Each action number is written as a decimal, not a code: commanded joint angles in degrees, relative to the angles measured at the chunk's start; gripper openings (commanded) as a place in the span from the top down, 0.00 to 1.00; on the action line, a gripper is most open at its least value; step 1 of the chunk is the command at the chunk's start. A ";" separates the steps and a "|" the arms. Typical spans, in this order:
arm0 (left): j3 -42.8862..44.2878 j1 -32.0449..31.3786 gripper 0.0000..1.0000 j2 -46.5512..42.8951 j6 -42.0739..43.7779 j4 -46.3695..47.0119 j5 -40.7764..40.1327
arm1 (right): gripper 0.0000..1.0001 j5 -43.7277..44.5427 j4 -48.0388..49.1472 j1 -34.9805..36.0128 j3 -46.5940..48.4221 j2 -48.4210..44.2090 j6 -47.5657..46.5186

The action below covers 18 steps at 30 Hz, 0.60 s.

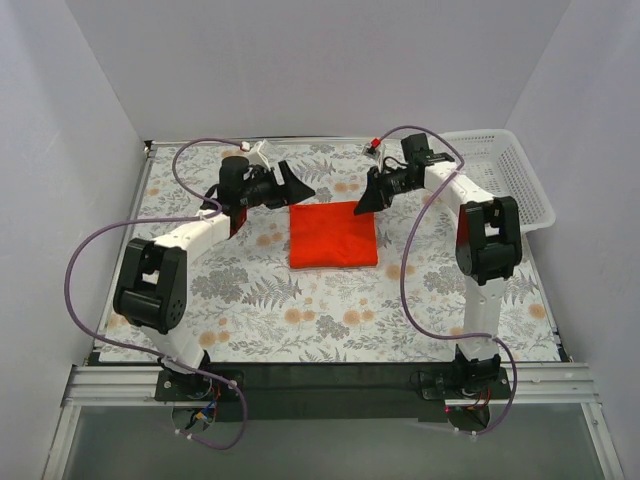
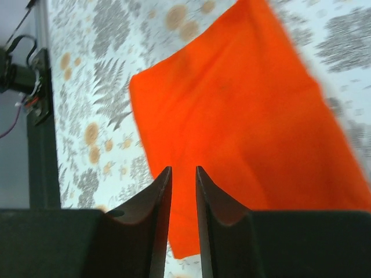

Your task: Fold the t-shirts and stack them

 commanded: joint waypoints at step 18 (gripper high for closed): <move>-7.91 -8.85 0.33 12.48 -5.64 7.57 14.81 | 0.80 17.20 8.15 -1.91 15.24 16.86 21.63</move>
